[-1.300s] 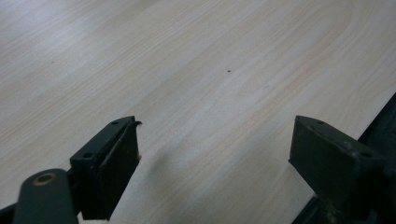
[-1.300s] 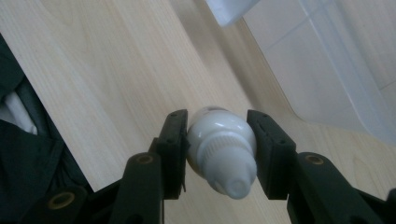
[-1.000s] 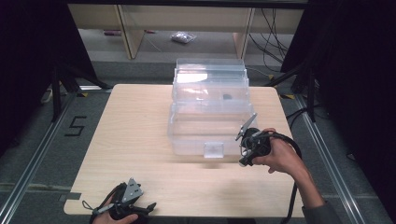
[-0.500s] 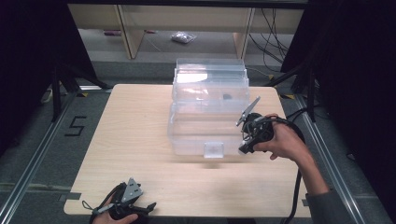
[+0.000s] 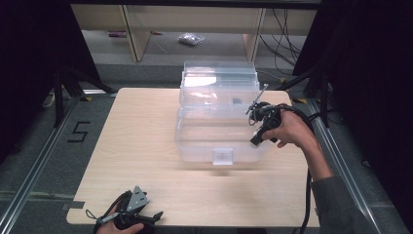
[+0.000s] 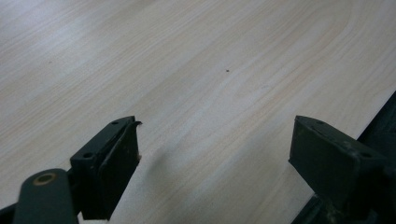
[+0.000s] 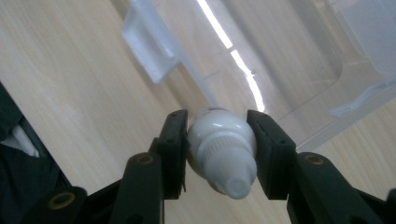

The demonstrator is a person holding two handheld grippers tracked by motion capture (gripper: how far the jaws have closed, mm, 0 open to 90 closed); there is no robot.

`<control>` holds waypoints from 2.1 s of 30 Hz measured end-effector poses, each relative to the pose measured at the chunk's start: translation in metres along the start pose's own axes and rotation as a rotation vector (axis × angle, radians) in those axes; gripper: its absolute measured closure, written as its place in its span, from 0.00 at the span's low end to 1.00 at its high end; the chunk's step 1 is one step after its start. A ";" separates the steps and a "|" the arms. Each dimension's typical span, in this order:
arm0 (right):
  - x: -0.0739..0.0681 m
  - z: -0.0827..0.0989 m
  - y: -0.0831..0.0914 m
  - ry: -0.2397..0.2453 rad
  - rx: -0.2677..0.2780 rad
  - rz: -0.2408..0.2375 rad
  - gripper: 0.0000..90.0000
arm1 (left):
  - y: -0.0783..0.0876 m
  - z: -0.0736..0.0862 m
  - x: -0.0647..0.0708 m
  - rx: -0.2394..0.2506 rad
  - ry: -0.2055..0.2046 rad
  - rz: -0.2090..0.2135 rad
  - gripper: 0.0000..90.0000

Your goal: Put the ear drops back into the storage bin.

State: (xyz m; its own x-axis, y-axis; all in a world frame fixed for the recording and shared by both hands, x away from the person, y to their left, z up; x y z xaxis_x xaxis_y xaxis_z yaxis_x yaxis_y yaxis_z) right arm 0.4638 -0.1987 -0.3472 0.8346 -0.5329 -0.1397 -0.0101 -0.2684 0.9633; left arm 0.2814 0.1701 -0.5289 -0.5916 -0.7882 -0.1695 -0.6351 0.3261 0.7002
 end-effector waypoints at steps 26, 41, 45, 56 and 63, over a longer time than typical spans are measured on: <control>0.057 -0.011 -0.039 -0.120 -0.054 0.033 0.67 | 0.000 0.000 0.000 0.003 -0.014 0.001 0.17; 0.070 -0.012 -0.065 -0.220 -0.082 0.005 0.67 | 0.000 0.000 0.001 -0.006 -0.022 0.007 0.17; 0.071 -0.012 -0.071 -0.232 -0.095 0.010 0.67 | 0.000 0.000 0.000 0.002 -0.015 0.004 0.17; 0.073 -0.013 -0.085 -0.236 -0.084 -0.012 0.67 | 0.000 0.000 0.001 0.002 -0.016 0.006 0.17; 0.073 -0.019 -0.091 -0.219 -0.091 -0.016 0.67 | 0.000 0.000 0.001 0.005 -0.008 0.011 0.17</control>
State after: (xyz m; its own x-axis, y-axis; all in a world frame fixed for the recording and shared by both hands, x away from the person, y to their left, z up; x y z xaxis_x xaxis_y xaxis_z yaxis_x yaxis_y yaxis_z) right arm 0.5359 -0.1984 -0.4406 0.6945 -0.6933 -0.1922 0.0602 -0.2101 0.9758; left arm 0.2808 0.1690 -0.5287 -0.6026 -0.7802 -0.1677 -0.6310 0.3373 0.6986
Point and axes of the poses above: each handheld gripper's, and its own axes: y roughly backward along the jaws, z roughly out of its underside, x roughly to its right, the point moved 3 cm from there along -y, roughly forward along the jaws, and after that the axes turned 10 degrees about -z, right-handed, at the moved point
